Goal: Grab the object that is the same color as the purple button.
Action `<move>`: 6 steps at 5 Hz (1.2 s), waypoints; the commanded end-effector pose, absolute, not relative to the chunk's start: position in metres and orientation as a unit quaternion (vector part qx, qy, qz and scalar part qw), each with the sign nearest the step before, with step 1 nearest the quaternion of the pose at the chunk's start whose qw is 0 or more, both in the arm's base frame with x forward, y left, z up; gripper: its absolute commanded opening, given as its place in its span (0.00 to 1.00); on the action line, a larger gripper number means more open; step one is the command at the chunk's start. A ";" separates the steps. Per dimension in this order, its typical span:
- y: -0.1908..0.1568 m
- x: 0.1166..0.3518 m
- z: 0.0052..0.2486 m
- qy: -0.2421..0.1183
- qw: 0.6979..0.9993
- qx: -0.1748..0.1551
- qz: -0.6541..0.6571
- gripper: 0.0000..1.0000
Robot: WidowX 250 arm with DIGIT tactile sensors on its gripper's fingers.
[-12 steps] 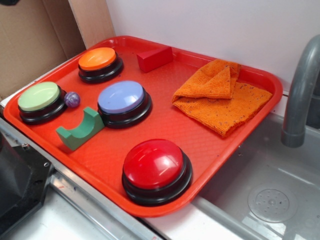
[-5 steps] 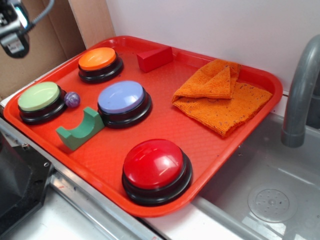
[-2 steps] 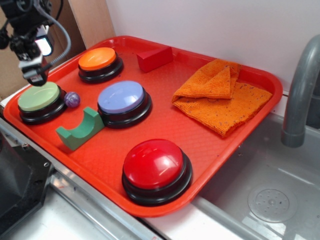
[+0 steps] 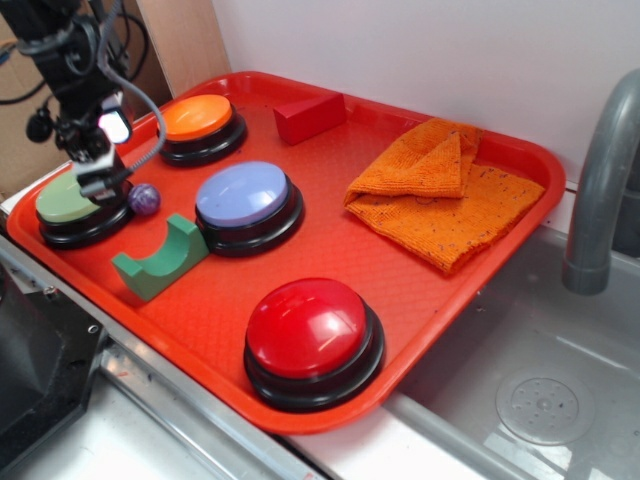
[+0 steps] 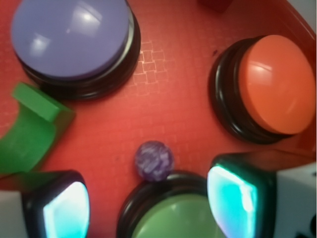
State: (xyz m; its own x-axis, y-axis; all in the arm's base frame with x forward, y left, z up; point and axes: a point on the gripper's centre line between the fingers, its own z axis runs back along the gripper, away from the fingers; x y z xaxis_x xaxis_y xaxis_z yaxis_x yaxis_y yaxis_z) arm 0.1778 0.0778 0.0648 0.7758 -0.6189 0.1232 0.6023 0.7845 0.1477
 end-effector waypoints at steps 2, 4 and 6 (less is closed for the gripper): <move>0.083 0.200 0.030 -0.086 0.937 0.038 -0.336 1.00; 0.084 0.200 0.027 -0.078 0.936 0.034 -0.341 0.00; 0.082 0.198 0.061 -0.042 0.967 0.010 -0.250 0.00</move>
